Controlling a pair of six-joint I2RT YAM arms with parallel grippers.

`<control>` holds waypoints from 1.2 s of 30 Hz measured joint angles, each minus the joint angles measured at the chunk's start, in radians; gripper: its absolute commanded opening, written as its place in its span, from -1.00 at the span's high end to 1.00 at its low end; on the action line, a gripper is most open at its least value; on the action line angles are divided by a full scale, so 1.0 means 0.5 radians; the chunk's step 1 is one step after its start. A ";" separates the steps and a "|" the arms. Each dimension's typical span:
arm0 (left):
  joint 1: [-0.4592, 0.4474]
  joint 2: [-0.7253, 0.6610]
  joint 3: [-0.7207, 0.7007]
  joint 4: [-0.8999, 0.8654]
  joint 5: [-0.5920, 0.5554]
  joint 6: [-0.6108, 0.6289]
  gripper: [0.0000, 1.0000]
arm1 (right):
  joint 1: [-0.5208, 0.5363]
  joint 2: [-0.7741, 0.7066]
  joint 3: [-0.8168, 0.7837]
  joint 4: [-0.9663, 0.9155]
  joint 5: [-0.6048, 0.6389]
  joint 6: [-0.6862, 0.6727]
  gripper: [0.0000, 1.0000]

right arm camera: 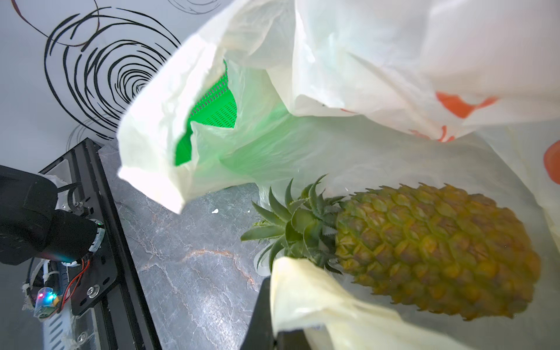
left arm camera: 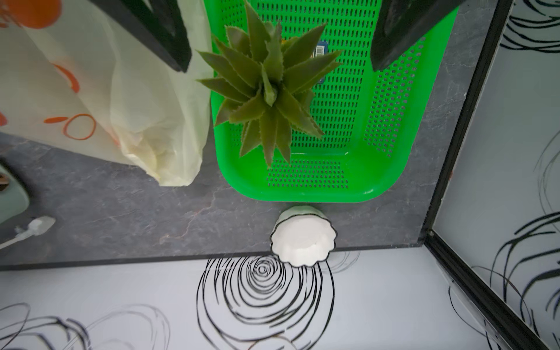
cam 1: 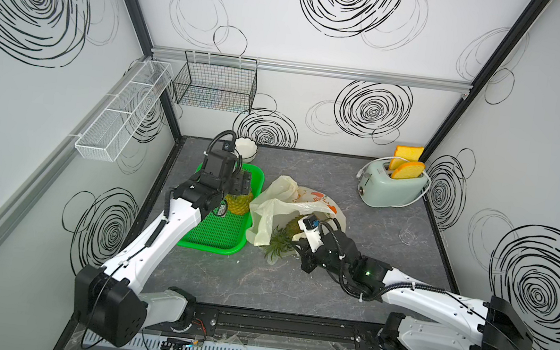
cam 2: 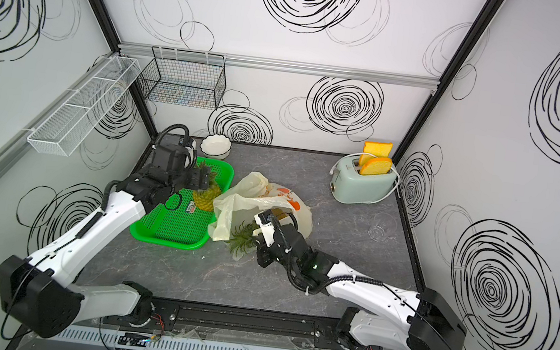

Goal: Place the pineapple into a plastic bag & tie a knot
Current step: Pick up the pineapple from the basket.

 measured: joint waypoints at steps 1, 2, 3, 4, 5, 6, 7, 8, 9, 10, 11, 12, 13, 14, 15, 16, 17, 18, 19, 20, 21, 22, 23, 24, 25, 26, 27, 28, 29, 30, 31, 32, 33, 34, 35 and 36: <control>0.008 0.039 0.006 -0.017 -0.005 -0.001 -0.95 | -0.002 0.000 0.000 0.003 0.000 0.000 1.00; 0.011 0.079 0.022 -0.031 -0.010 -0.001 -0.95 | -0.003 0.001 0.000 0.005 0.000 -0.001 1.00; 0.013 0.121 0.047 -0.039 -0.015 -0.001 -0.95 | -0.005 0.002 0.000 0.005 0.000 0.000 1.00; 0.016 0.155 0.068 -0.040 -0.018 0.000 -0.95 | -0.006 0.002 0.001 0.006 -0.001 0.000 1.00; 0.019 0.192 0.091 -0.036 -0.020 0.000 -0.95 | -0.006 0.006 0.002 0.006 -0.001 0.000 1.00; 0.023 0.224 0.109 -0.027 -0.022 0.000 -0.95 | -0.007 0.011 0.004 0.007 -0.003 0.000 1.00; 0.027 0.246 0.119 -0.015 -0.022 0.000 -0.95 | -0.007 0.014 0.005 0.008 -0.004 0.000 1.00; 0.032 0.272 0.128 0.001 -0.021 0.001 -0.95 | -0.007 0.015 0.005 0.009 -0.007 0.000 1.00; 0.038 0.297 0.139 0.007 -0.020 0.001 -0.95 | -0.007 0.015 0.005 0.010 -0.009 0.000 1.00; 0.045 0.319 0.146 0.017 -0.018 0.002 -0.95 | -0.007 0.015 0.006 0.012 -0.009 0.000 1.00; 0.054 0.343 0.150 0.034 -0.011 0.002 -0.95 | -0.008 0.015 0.007 0.013 -0.010 0.000 1.00; 0.064 0.369 0.153 0.056 -0.002 0.003 -0.95 | -0.008 0.015 0.008 0.015 -0.011 0.000 1.00; 0.072 0.389 0.155 0.071 0.009 0.004 -0.95 | -0.008 0.015 0.008 0.018 -0.011 0.000 1.00; 0.079 0.412 0.155 0.095 0.023 0.008 -0.95 | -0.008 0.015 0.008 0.020 -0.012 0.000 1.00; 0.085 0.430 0.156 0.116 0.034 0.013 -0.99 | -0.008 0.015 0.008 0.020 -0.015 0.000 1.00; 0.086 0.445 0.157 0.135 0.044 0.017 -0.89 | -0.009 0.015 0.008 0.021 -0.017 0.000 1.00; 0.088 0.459 0.157 0.159 0.059 0.023 -0.76 | -0.009 0.015 0.008 0.021 -0.019 0.000 1.00; 0.088 0.468 0.157 0.180 0.072 0.035 -0.66 | -0.009 0.015 0.008 0.021 -0.023 0.000 1.00; 0.088 0.475 0.157 0.201 0.081 0.043 -0.56 | -0.009 0.015 0.008 0.021 -0.026 0.000 1.00; 0.087 0.482 0.157 0.220 0.088 0.059 -0.43 | -0.009 0.015 0.009 0.021 -0.031 0.000 1.00; 0.088 0.492 0.157 0.240 0.093 0.062 -0.30 | -0.009 0.015 0.011 0.021 -0.032 0.000 1.00; 0.089 0.500 0.157 0.254 0.097 0.066 -0.19 | -0.010 0.015 0.012 0.021 -0.033 -0.001 1.00; 0.090 0.507 0.157 0.269 0.101 0.074 -0.09 | -0.011 0.015 0.013 0.022 -0.034 0.000 1.00; 0.091 0.514 0.156 0.277 0.106 0.074 0.02 | -0.011 0.015 0.014 0.021 -0.033 0.000 1.00; 0.092 0.516 0.154 0.288 0.112 0.078 0.08 | -0.014 0.015 0.014 0.022 -0.033 0.000 1.00; 0.092 0.515 0.146 0.302 0.117 0.079 0.20 | -0.015 0.015 0.018 0.022 -0.033 0.000 1.00; 0.092 0.515 0.140 0.314 0.120 0.078 0.33 | -0.018 0.015 0.022 0.022 -0.033 0.000 1.00; 0.092 0.514 0.132 0.329 0.121 0.079 0.43 | -0.021 0.015 0.025 0.022 -0.033 0.000 1.00; 0.094 0.512 0.116 0.357 0.126 0.077 0.58 | -0.024 0.016 0.032 0.021 -0.033 0.000 1.00; 0.096 0.506 0.102 0.381 0.130 0.072 0.74 | -0.027 0.018 0.040 0.021 -0.033 0.000 1.00; 0.100 0.500 0.093 0.397 0.134 0.082 0.89 | -0.028 0.020 0.049 0.021 -0.033 0.001 1.00; 0.105 0.490 0.088 0.410 0.140 0.079 1.00 | -0.032 0.024 0.061 0.021 -0.033 0.002 1.00; 0.110 0.481 0.084 0.411 0.145 0.083 1.00 | -0.037 0.027 0.071 0.021 -0.038 0.008 1.00; 0.116 0.473 0.079 0.412 0.150 0.074 1.00 | -0.043 0.030 0.079 0.021 -0.042 0.014 1.00; 0.123 0.464 0.072 0.411 0.151 0.073 1.00 | -0.053 0.032 0.087 0.021 -0.053 0.022 1.00; 0.129 0.446 0.064 0.410 0.152 0.073 1.00 | -0.065 0.032 0.090 0.022 -0.060 0.029 1.00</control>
